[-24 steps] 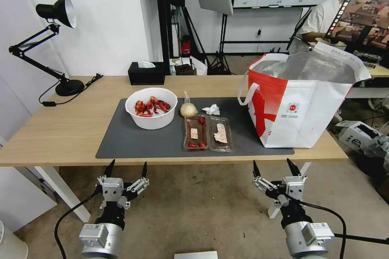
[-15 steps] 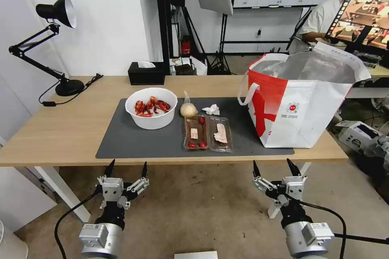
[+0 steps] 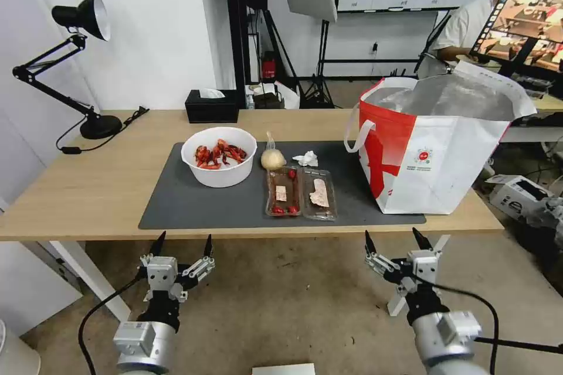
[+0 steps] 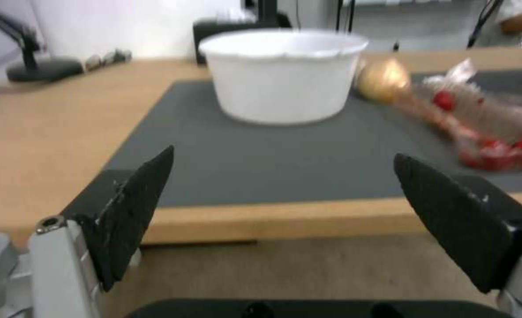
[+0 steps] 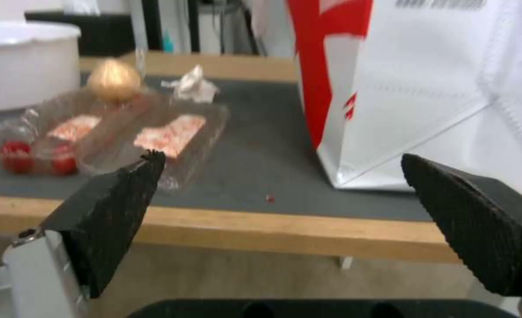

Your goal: Pick up the trash from the table and place it into the takeout bag.

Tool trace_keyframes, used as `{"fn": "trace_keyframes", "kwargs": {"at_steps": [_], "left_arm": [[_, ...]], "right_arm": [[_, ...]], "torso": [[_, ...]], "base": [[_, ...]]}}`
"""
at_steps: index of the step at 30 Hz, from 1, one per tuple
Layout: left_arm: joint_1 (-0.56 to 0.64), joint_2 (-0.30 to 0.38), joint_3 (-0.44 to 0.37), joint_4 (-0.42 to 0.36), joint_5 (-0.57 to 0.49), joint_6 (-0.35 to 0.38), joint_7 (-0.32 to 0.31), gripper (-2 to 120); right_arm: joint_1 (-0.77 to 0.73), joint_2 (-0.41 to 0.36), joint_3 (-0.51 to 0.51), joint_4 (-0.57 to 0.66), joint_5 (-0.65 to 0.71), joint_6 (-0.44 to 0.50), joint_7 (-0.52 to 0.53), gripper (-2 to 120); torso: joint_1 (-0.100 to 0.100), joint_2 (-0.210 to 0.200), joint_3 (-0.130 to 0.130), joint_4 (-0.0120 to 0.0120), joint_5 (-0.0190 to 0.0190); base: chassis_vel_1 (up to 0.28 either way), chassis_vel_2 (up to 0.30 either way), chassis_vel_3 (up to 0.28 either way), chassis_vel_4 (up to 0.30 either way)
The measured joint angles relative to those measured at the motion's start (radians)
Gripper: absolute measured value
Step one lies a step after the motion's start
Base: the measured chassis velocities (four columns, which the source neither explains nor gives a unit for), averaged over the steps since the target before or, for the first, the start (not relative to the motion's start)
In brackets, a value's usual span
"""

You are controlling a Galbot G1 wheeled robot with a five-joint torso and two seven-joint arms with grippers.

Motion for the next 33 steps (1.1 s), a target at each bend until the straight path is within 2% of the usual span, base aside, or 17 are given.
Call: {"fn": "trace_keyframes", "kwargs": {"at_steps": [1,2,3,4,6,7,11,14,15,19,28,33], "left_arm": [[-0.014,0.009,-0.014,0.001,-0.028,0.049,0.004,100],[-0.016,0.01,-0.016,0.001,-0.032,0.055,0.005,100],[-0.036,0.024,-0.037,0.002,-0.072,0.127,0.011,100],[-0.036,0.024,-0.037,0.002,-0.072,0.127,0.011,100],[-0.049,0.033,-0.051,0.003,-0.098,0.172,0.015,100],[-0.062,0.041,-0.063,0.004,-0.124,0.217,0.019,100],[-0.077,0.05,-0.079,0.004,-0.153,0.269,0.023,100],[-0.107,0.07,-0.111,0.007,-0.216,0.367,0.037,100],[-0.115,0.075,-0.13,0.009,-0.241,0.365,0.064,100],[-0.115,0.075,-0.136,0.009,-0.241,0.359,0.08,100],[-0.107,0.072,-0.142,0.0,-0.224,0.354,0.081,100],[-0.095,0.07,-0.145,-0.003,-0.217,0.353,0.081,100]], "right_arm": [[0.031,-0.033,0.005,-0.008,0.04,-0.052,-0.001,100],[0.035,-0.037,0.006,-0.01,0.045,-0.058,-0.002,100],[0.079,-0.084,0.014,-0.022,0.103,-0.133,-0.004,100],[0.079,-0.084,0.014,-0.022,0.103,-0.133,-0.004,100],[0.106,-0.115,0.019,-0.03,0.14,-0.18,-0.005,100],[0.136,-0.146,0.023,-0.04,0.18,-0.224,-0.01,100],[0.154,-0.167,0.021,-0.063,0.215,-0.221,-0.038,100],[0.158,-0.175,0.011,-0.077,0.229,-0.202,-0.059,100],[0.157,-0.174,0.009,-0.078,0.23,-0.197,-0.061,100],[0.157,-0.172,0.009,-0.071,0.236,-0.197,-0.058,100],[0.172,-0.179,0.002,-0.065,0.289,-0.196,-0.046,100],[0.215,-0.187,-0.024,-0.042,0.548,-0.231,0.015,100]], "torso": [[0.0,0.0,0.0,0.0001,0.0],[0.0,0.0,0.0,0.0002,0.0],[0.0,0.0,0.0,0.0,0.0001],[0.0,0.0,0.0,0.0,0.0001],[0.0,0.0,0.0,0.0001,0.0001],[0.0,0.0,0.0,0.0,0.0],[0.0,0.0,0.0,0.0004,-0.0001],[0.0,0.0,0.0,0.0,-0.0002],[0.0,0.0,0.0,-0.0001,0.0],[0.0,0.0,0.0,-0.0001,0.0],[0.0,0.0,0.0,0.0,-0.0001],[0.0,0.0,0.0,0.0,-0.0001]], "base": [[0.0,0.0,0.0,0.0],[0.0,0.0,0.0,0.0],[0.0,0.0,0.0,0.0],[0.0,0.0,0.0,0.0],[0.0,0.0,0.0,0.0],[0.0,0.0,0.0,0.0],[0.0,0.0,0.0,0.0],[0.0,0.0,0.0,0.0],[0.0,0.0,0.0,0.0],[0.0,0.0,0.0,0.0],[0.0,0.0,0.0,0.0],[0.0,0.0,0.0,0.0]]}}
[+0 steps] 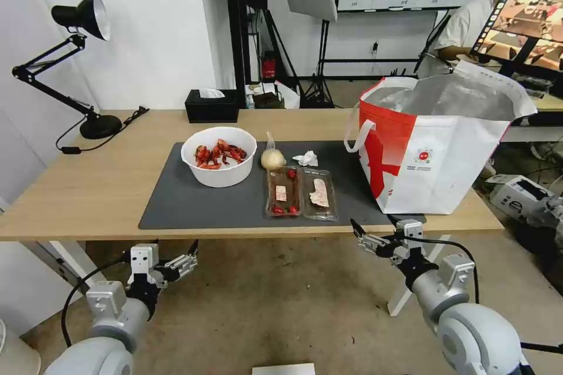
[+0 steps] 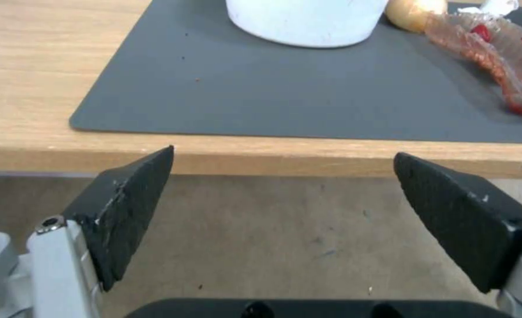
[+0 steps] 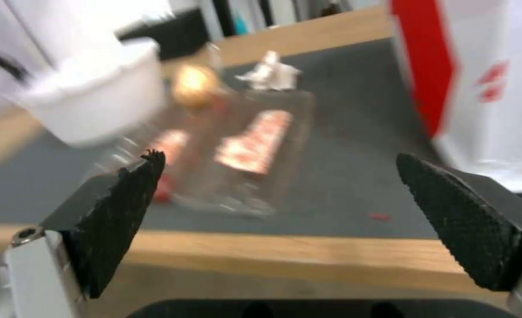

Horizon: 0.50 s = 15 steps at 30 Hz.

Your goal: Pick up the trash from the table and place it into the takeout bag.

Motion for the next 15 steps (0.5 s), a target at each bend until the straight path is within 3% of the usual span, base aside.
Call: {"fn": "trace_keyframes", "kwargs": {"at_steps": [1,2,4,6,7,10,11,14,15], "left_arm": [[0.001,-0.001,0.0,0.0,0.0,0.0,0.0,100],[0.003,-0.003,0.0,0.0,0.001,-0.001,0.0,100],[0.004,-0.003,0.0,0.0,0.001,-0.001,0.0,100],[0.004,-0.005,0.0,0.001,0.001,-0.002,0.001,100],[0.004,-0.005,0.0,0.001,0.001,-0.002,0.001,100],[0.004,-0.003,-0.004,0.006,0.0,-0.002,0.001,100],[0.004,-0.003,-0.004,0.006,0.0,-0.002,0.001,100],[0.007,-0.003,-0.007,0.015,-0.001,-0.003,0.001,100],[0.007,-0.003,-0.007,0.015,-0.001,-0.003,0.001,100]], "right_arm": [[0.006,0.0,-0.003,0.003,0.033,-0.006,0.01,100],[0.032,-0.001,-0.015,0.014,0.183,-0.027,0.054,100],[0.037,-0.001,-0.017,0.015,0.212,-0.03,0.063,100],[0.09,0.0,-0.044,0.027,0.471,-0.047,0.185,100],[0.09,0.0,-0.044,0.027,0.471,-0.047,0.185,100],[0.132,0.008,-0.075,0.029,0.701,-0.05,0.337,100],[0.132,0.008,-0.075,0.029,0.701,-0.05,0.337,100],[0.163,0.035,-0.106,0.028,0.859,-0.051,0.498,100],[0.163,0.035,-0.106,0.028,0.859,-0.051,0.498,100]], "torso": [[0.0,0.0,0.0,0.0,0.0],[0.0,0.0,0.0,0.0001,0.0],[0.0,0.0,0.0,0.0001,0.0],[0.0,0.0,0.0,0.0001,-0.0001],[0.0,0.0,0.0,0.0001,-0.0001],[0.0,0.0,0.0,0.0001,-0.0001],[0.0,0.0,0.0,0.0001,-0.0001],[0.0,0.0,0.0,0.0001,-0.0001],[0.0,0.0,0.0,0.0001,-0.0001]], "base": [[0.0,0.0,0.0,0.0],[0.0,0.0,0.0,0.0],[0.0,0.0,0.0,0.0],[0.0,0.0,0.0,0.0],[0.0,0.0,0.0,0.0],[0.0,0.0,0.0,0.0],[0.0,0.0,0.0,0.0],[0.0,0.0,0.0,0.0],[0.0,0.0,0.0,0.0]]}}
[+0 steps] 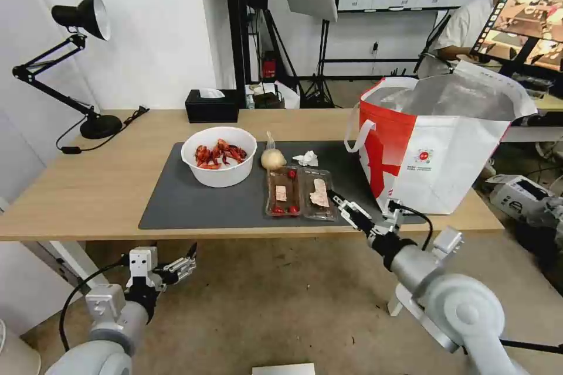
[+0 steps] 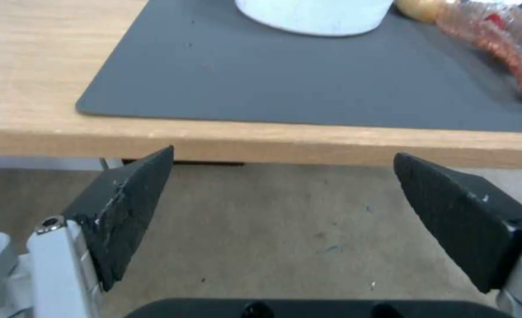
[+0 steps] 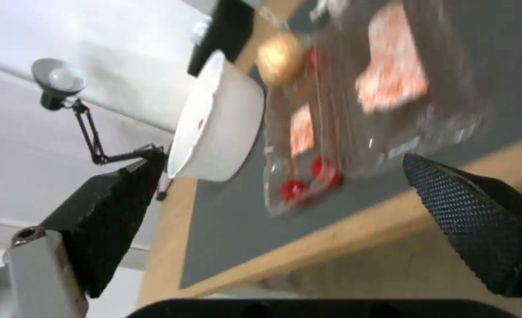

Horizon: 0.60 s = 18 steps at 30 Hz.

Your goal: Pick up the trash from the table and place it into the takeout bag.

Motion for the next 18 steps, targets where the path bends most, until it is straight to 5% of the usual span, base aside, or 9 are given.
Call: {"fn": "trace_keyframes", "kwargs": {"at_steps": [6,18], "left_arm": [[0.018,-0.006,-0.003,0.0,0.003,-0.001,-0.001,100],[0.048,-0.018,-0.018,0.002,0.01,-0.022,0.0,100]], "right_arm": [[0.031,0.059,-0.064,-0.015,0.102,0.031,0.099,100],[0.066,0.154,-0.1,-0.085,0.093,0.115,0.125,100]], "torso": [[0.0,0.0,0.0,0.0,0.0],[0.0,0.0,0.0,0.0001,0.0]], "base": [[0.0,0.0,0.0,0.0],[0.0,0.0,0.0,0.0]]}}
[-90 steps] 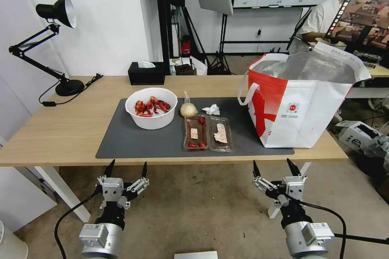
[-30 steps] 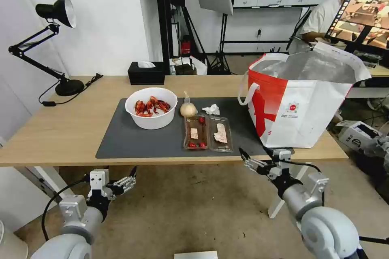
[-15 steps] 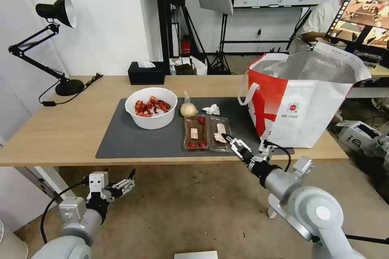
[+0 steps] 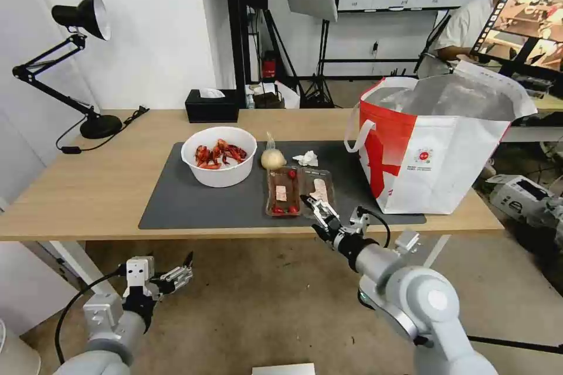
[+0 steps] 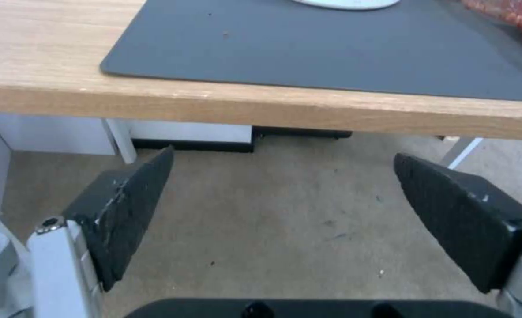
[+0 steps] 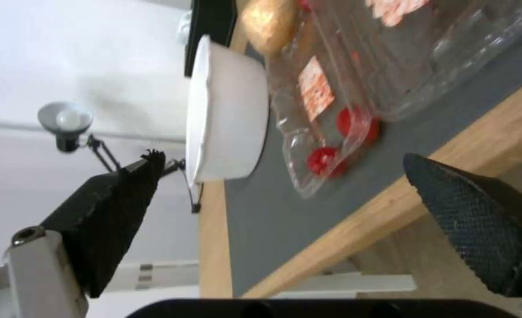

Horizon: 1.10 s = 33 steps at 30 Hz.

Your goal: Pick up the trash from the table and place it into the takeout bag.

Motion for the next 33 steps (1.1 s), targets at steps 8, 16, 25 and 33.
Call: {"fn": "trace_keyframes", "kwargs": {"at_steps": [8,16,25,33], "left_arm": [[-0.006,-0.001,0.0,0.001,-0.005,-0.001,0.001,100],[-0.012,0.003,0.003,0.011,-0.011,-0.001,0.001,100],[-0.014,0.01,0.004,0.021,-0.019,0.0,0.001,100],[-0.017,0.025,-0.004,0.016,-0.085,0.025,-0.004,100]], "right_arm": [[0.014,0.017,0.001,-0.033,-0.01,0.017,0.011,100],[0.019,0.048,0.003,-0.053,-0.027,0.019,0.019,100],[0.034,0.072,0.003,-0.075,-0.041,0.043,0.055,100],[0.043,0.079,-0.009,-0.083,-0.071,0.065,0.074,100]], "torso": [[0.0,0.0,0.0,-0.0001,0.0001],[0.0,0.0,0.0,-0.0001,0.0],[0.0,0.0,0.0,-0.0001,0.0001],[0.0,0.0,0.0,-0.0001,0.0001]], "base": [[0.0,0.0,0.0,0.0],[0.0,0.0,0.0,0.0],[0.0,0.0,0.0,0.0],[0.0,0.0,0.0,0.0]]}}
